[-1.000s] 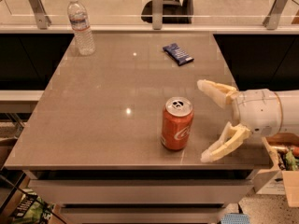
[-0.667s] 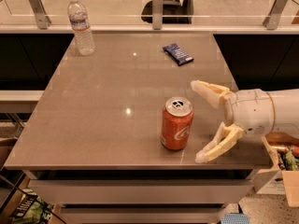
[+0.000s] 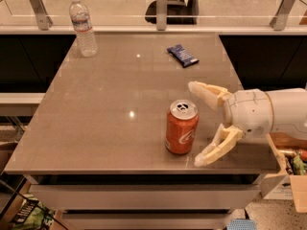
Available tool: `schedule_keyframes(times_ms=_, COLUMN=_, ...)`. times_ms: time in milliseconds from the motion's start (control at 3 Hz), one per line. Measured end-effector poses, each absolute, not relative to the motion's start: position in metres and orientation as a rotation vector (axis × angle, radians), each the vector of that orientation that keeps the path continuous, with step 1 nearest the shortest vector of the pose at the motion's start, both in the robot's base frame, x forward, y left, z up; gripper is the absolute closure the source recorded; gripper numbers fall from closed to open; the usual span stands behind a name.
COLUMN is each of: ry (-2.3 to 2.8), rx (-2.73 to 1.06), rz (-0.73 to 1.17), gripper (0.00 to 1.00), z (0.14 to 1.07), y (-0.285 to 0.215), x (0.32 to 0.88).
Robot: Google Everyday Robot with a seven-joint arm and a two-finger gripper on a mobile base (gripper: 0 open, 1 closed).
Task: Move coke can near water bottle
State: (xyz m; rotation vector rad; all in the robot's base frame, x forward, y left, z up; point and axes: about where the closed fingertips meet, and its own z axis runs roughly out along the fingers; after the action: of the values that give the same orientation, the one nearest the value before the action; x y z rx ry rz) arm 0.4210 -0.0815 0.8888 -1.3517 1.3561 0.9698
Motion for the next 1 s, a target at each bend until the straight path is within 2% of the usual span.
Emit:
schedule_keyframes(times_ms=333, ry=1.339, rx=-1.369, rz=0.984, gripper=0.0, z=0.891, y=-0.072, x=0.421)
schedule_keyframes(times_ms=667, ry=1.322, rx=-1.39, rz=0.995, gripper=0.17, z=0.892, y=-0.063, x=0.419)
schedule_keyframes(times_ms=1000, ry=1.32, rx=-1.393, rz=0.995, gripper=0.41, z=0.893, y=-0.061, x=0.419)
